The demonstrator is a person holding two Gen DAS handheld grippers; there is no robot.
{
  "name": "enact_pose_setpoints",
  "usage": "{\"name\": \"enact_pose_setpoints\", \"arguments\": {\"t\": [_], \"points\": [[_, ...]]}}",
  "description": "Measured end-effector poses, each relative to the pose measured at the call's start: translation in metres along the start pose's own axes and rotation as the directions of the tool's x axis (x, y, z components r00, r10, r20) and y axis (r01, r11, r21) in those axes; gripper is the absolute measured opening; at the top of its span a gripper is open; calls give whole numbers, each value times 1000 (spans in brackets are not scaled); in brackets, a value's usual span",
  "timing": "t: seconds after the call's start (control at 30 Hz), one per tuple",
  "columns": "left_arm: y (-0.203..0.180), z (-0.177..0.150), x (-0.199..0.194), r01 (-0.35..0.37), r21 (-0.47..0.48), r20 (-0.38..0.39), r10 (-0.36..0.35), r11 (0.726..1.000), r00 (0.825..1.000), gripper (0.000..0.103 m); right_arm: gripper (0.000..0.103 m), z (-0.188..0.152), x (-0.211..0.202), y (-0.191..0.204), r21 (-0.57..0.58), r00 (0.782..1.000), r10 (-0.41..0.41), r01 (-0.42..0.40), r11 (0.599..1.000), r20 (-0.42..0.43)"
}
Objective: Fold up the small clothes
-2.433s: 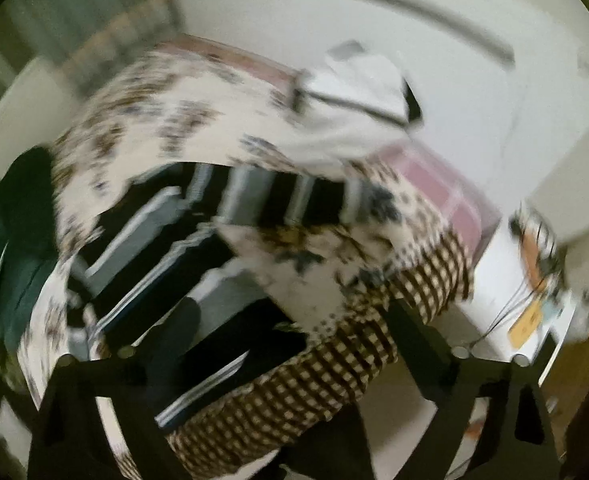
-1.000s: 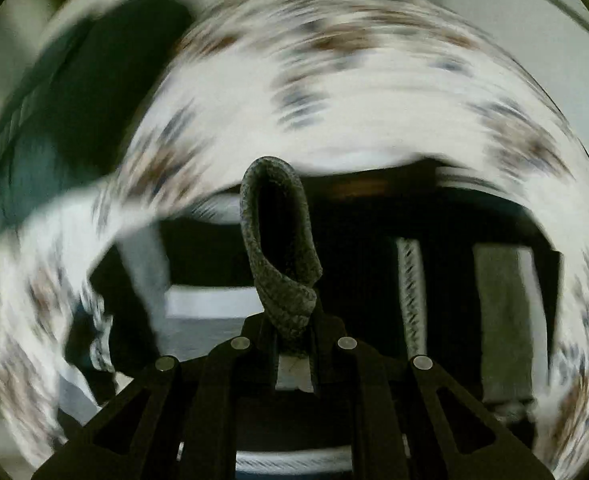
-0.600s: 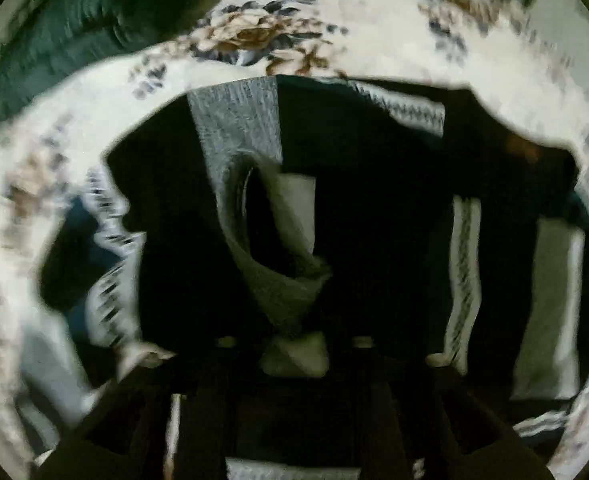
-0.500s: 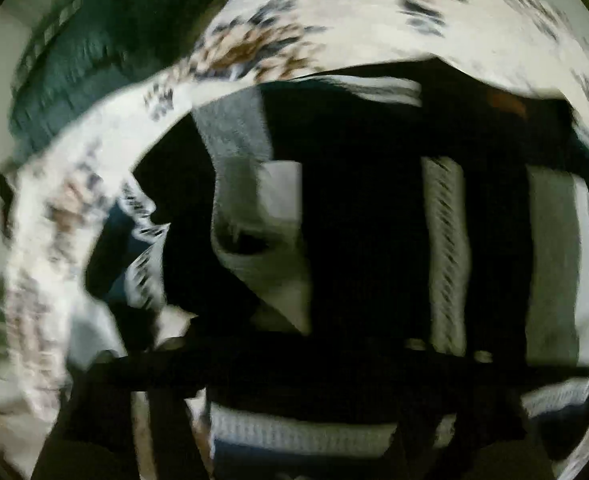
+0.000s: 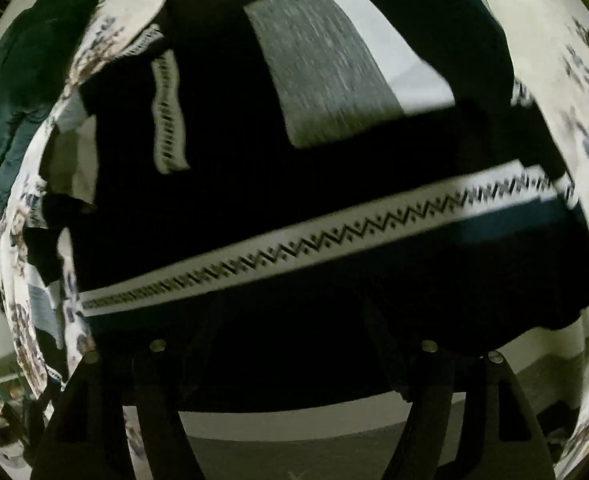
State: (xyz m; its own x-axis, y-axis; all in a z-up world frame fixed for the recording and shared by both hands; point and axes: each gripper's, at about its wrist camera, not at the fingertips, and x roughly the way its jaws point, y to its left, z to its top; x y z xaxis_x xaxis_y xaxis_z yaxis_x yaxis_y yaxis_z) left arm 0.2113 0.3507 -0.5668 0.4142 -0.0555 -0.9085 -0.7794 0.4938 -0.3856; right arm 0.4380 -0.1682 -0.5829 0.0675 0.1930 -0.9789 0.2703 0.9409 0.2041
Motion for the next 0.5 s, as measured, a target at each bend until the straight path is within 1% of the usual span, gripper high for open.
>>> {"name": "enact_pose_setpoints", "arguments": {"t": [0.03, 0.07, 0.13, 0.2, 0.3, 0.33, 0.4, 0.43, 0.5], "points": [[-5, 4, -1, 5, 13, 9, -5, 1000, 1000, 3, 74, -1, 2, 1, -9, 1000, -5, 5, 1000, 0], [-8, 7, -4, 15, 14, 21, -15, 1000, 1000, 3, 74, -2, 3, 3, -20, 1000, -11, 11, 1000, 1], [-14, 19, -21, 25, 33, 95, -28, 999, 995, 2, 74, -3, 3, 9, -47, 1000, -15, 15, 999, 8], [-15, 37, -34, 17, 50, 142, -24, 999, 990, 3, 74, -3, 1, 18, -70, 1000, -21, 22, 997, 20], [-2, 70, -44, 7, 42, 199, -15, 999, 980, 3, 74, -1, -3, 25, -93, 999, -20, 23, 995, 30], [2, 79, -44, 18, 30, 208, -24, 999, 978, 3, 74, 0, -4, 26, -97, 999, -21, 24, 995, 31], [11, 93, -41, 56, 0, 191, -55, 998, 980, 7, 74, 3, -6, 28, -101, 999, -18, 21, 995, 32], [16, 96, -38, 74, -20, 174, -70, 997, 982, 6, 74, 3, -6, 28, -103, 999, -20, 23, 994, 31], [26, 94, -36, 134, -59, 145, -124, 989, 982, 10, 74, 3, -4, 32, -97, 999, -17, 19, 995, 27]]}}
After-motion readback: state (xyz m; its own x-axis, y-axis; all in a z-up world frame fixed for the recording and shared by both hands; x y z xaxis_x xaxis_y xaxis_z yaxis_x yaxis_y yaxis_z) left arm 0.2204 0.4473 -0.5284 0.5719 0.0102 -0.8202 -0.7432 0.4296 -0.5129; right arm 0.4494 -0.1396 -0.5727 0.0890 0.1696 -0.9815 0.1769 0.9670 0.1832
